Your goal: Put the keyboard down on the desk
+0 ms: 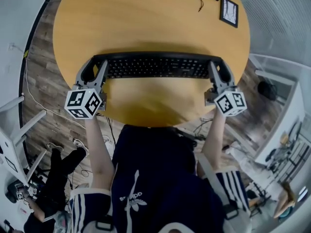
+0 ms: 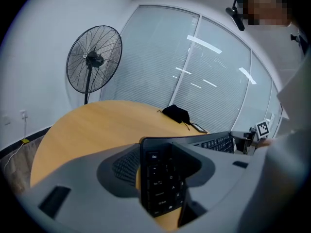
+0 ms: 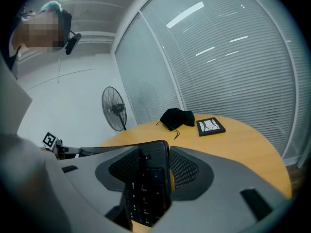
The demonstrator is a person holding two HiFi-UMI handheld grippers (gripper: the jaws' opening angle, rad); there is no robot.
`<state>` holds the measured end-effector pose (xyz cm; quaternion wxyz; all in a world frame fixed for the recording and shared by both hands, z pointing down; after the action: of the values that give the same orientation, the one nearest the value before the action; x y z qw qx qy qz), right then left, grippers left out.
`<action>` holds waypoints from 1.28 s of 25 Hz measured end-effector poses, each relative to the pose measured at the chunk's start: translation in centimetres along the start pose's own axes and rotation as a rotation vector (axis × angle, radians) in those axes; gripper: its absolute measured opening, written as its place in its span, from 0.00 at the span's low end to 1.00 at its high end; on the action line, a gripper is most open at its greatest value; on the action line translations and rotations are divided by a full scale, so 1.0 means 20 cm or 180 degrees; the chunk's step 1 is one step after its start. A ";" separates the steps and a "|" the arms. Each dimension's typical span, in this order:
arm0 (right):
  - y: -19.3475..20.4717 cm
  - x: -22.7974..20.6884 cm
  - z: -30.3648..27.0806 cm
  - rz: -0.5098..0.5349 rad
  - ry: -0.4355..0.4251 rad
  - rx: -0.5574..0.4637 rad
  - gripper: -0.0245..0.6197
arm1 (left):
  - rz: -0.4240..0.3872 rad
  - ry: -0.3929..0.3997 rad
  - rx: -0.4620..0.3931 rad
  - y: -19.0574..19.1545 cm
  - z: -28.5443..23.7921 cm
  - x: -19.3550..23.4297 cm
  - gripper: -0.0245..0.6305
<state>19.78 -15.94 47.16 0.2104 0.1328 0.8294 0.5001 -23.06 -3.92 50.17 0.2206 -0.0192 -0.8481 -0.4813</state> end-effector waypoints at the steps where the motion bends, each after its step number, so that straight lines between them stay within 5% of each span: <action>1: 0.02 -0.01 -0.01 -0.0022 0.0003 0.0011 0.32 | -0.0004 -0.0007 0.0010 0.00 -0.01 0.00 0.34; 12: 0.18 -0.09 -0.07 -0.0232 0.0029 0.0258 0.32 | -0.0096 -0.0011 0.0214 0.01 -0.10 0.03 0.34; 32: 0.33 -0.19 -0.24 -0.0532 0.0135 0.0696 0.32 | 0.0186 -0.0140 0.0509 0.11 -0.25 0.14 0.34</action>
<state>20.89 -18.19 55.71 0.2180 0.0747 0.8914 0.3902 -23.21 -7.41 55.18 0.2166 -0.0368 -0.8876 -0.4049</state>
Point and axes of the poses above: the fingertips, and each gripper's own axes: z backward along the fingers, x to its left, y out of its underside, the point moved 4 cm from there along z, backward along the fingers, and after that the axes turned 8 degrees about y, right-handed, at the moved point
